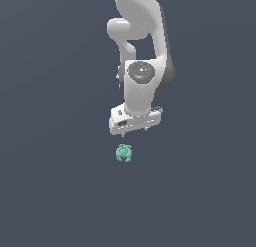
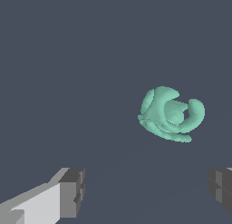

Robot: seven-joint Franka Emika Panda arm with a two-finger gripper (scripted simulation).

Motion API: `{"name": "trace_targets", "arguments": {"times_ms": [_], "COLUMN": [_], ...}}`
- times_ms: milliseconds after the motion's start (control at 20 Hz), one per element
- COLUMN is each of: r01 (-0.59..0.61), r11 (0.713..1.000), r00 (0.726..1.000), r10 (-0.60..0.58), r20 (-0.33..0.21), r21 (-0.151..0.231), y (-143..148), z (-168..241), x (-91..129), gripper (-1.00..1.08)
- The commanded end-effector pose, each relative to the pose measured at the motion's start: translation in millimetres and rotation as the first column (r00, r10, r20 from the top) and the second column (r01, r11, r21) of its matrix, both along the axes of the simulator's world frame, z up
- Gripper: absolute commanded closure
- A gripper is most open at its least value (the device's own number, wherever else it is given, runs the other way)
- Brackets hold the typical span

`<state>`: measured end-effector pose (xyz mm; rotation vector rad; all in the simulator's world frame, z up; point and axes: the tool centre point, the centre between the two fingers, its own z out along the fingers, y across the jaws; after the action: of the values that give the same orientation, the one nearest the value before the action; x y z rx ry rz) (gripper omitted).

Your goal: Pick up the object and move it to a goal position.

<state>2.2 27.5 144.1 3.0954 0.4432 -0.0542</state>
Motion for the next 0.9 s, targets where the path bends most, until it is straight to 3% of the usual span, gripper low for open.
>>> {"name": "trace_targets", "arguments": {"times_ms": [0,400,850], "r01": [-0.051,-0.252,-0.471], "r11": [0.999,0.968,0.882], "r00": [0.999,0.968,0.882], "r10": [0.051,0.252,0.471], "r20": [0.000,0.000,0.003], "r21": [0.001,0.006,0.013], "y": [-1.9,-9.1,-17.7], "z": [-2.3,-11.4,-21.8], "x": [2.1,10.4,19.8], "gripper": [-0.92,-0.92,-0.92]}}
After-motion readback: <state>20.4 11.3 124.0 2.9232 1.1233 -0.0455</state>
